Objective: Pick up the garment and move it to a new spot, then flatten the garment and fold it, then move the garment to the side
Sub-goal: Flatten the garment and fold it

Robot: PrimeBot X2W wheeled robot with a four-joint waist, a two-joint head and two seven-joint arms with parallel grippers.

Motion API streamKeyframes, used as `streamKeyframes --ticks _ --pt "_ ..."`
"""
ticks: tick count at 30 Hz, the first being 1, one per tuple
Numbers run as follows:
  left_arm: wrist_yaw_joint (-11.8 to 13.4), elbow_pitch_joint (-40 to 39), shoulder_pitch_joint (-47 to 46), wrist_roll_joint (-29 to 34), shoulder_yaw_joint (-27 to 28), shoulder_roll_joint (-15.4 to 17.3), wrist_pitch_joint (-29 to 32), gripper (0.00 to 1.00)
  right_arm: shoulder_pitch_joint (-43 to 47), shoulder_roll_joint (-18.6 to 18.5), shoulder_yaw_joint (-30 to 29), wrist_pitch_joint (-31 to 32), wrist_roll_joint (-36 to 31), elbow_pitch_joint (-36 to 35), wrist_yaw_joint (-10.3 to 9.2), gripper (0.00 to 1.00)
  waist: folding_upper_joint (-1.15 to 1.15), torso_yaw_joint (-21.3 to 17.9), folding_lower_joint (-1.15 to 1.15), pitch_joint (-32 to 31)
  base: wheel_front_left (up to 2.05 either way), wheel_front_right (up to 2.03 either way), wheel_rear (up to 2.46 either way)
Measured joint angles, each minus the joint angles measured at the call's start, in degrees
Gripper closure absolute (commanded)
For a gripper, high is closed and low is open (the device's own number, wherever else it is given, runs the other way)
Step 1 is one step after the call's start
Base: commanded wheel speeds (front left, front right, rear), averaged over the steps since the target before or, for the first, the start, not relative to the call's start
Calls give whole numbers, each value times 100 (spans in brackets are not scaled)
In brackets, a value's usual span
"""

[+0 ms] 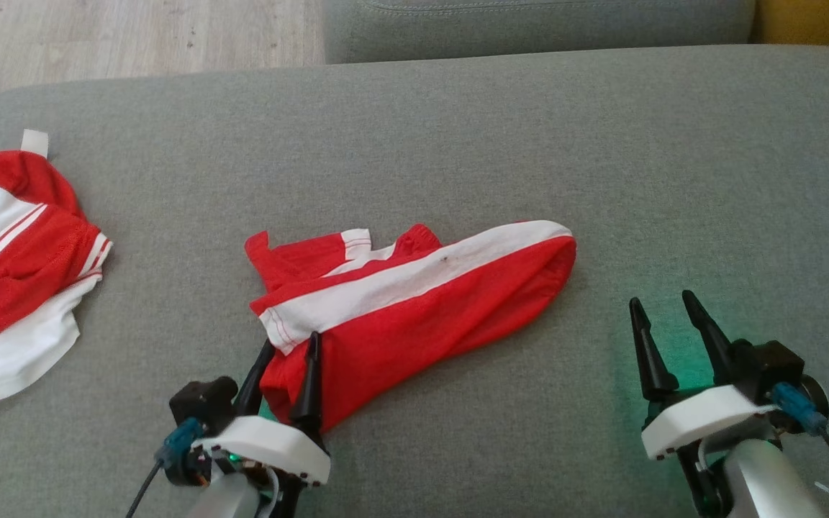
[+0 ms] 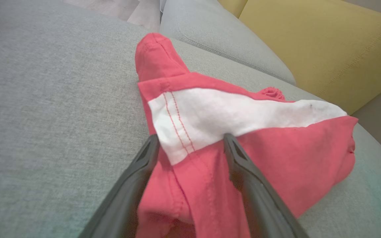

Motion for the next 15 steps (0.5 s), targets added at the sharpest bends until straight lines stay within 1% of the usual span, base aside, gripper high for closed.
streamKeyframes --ticks 7,15 --pt "-49 4 -2 -47 -60 0 0 0 0 14 87 0 55 59 0 0 0 -13 0 -15 0 0 0" --pt "-55 -626 12 193 33 0 0 0 1 14 174 0 114 104 0 0 0 8 0 -52 0 0 0"
